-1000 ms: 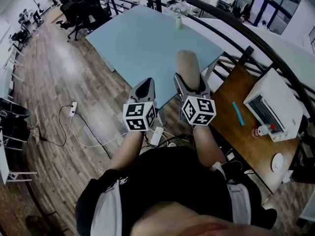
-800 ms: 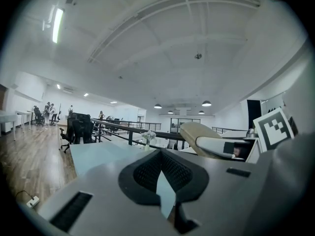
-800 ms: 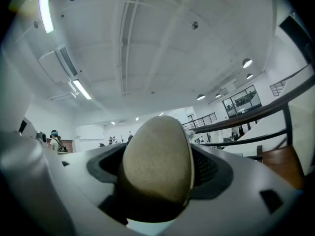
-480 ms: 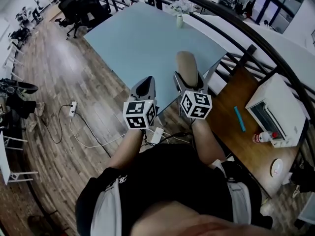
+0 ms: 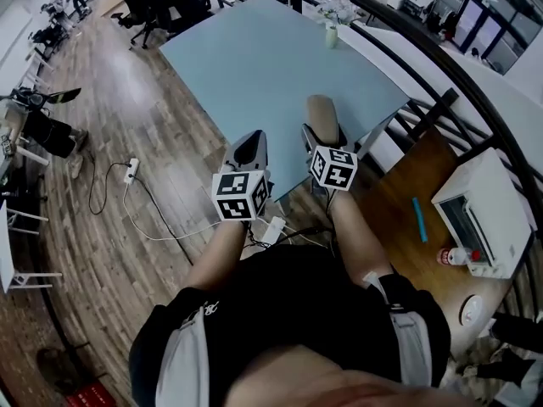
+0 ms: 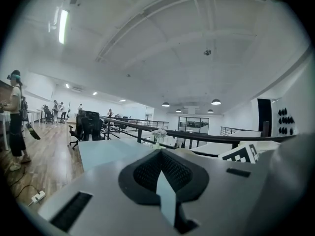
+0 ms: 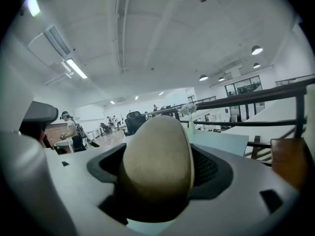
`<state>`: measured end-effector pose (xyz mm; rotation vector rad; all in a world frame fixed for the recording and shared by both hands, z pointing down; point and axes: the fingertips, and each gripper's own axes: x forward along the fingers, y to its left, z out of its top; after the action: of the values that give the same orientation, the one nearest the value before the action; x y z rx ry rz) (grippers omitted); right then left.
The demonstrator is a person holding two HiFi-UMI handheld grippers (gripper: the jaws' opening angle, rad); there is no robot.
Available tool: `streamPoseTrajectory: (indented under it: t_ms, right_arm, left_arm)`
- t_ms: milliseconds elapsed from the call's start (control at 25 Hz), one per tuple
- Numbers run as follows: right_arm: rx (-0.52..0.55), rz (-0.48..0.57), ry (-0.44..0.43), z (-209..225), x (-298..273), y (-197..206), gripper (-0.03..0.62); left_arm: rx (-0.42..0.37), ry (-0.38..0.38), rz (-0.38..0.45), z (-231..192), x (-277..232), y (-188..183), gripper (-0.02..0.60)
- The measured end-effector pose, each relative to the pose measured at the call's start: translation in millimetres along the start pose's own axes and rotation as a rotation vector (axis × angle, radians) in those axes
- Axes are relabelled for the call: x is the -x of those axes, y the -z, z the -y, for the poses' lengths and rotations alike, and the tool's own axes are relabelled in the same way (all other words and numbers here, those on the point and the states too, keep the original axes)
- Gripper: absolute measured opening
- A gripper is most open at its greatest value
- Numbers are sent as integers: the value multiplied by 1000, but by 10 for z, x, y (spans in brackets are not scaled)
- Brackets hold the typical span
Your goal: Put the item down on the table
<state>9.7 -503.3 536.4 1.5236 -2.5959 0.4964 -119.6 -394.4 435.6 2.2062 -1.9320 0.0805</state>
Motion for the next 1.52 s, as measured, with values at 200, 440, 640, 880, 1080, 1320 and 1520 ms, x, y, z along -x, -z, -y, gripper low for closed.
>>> streamPoseTrajectory:
  t_ms: [200, 440, 640, 880, 1080, 1320, 1520]
  right_arm:
    - [-4, -104, 13, 88, -237, 440, 393]
    - [-12, -234, 42, 227, -417, 968, 393]
    - [-26, -326, 63, 332, -451, 1359, 393]
    - [-117, -391, 82, 330, -540, 1628, 394]
    - [-36, -447, 85, 231, -611, 1849, 396]
    - [-9, -531, 79, 105, -613, 2127, 400]
    - [28, -659, 28, 21, -593, 2472, 399]
  left_arm:
    - [0, -34, -19, -119, 43, 77, 9]
    - [-4, -43, -41, -145, 32, 122, 9]
    - [1, -37, -59, -118, 10, 160, 9]
    - [2, -49, -85, -238, 55, 199, 9]
    - [5, -73, -91, -398, 100, 210, 9]
    - [12, -98, -91, -550, 196, 215, 9]
    - [18, -103, -95, -598, 267, 270, 9]
